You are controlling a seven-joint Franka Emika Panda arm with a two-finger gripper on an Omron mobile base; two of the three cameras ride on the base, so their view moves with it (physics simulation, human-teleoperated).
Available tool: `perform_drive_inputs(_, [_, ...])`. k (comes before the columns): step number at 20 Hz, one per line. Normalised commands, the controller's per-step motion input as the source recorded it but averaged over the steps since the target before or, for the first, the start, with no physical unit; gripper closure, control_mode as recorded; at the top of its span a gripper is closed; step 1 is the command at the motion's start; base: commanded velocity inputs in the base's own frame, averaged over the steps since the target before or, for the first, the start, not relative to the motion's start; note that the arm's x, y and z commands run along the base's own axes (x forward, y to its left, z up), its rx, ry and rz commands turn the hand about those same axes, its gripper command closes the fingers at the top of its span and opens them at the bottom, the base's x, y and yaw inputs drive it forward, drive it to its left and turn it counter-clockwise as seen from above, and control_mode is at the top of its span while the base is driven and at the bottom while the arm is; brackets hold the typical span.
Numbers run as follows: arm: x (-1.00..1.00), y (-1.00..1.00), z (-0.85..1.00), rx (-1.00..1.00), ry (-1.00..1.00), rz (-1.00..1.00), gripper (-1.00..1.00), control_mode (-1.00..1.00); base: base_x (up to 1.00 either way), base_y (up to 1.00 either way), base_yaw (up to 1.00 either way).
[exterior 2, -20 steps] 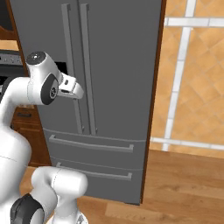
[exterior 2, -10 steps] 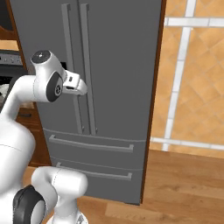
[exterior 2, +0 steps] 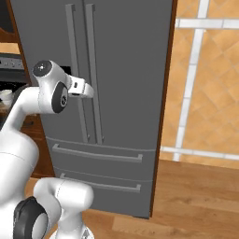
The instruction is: Grab a lemon wedge from the fridge and one ice cube from the ice bowl, and put them in the glass of lemonade.
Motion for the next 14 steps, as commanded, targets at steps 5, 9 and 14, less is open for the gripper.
perform_drive_inputs(5, [0.44,-0.03,0.02,0.00,-0.02,0.00,-1.00,-1.00,0.00,0.00,0.00])
perform_drive_inputs(9, [0.06,0.00,0.19,0.00,0.02,0.05,-1.00,-1.00,0.00,0.00,0.00])
perform_drive_inputs(14, [0.02,-0.07,0.40,0.00,0.02,0.08,-1.00,-1.00,0.00,0.00,0.00])
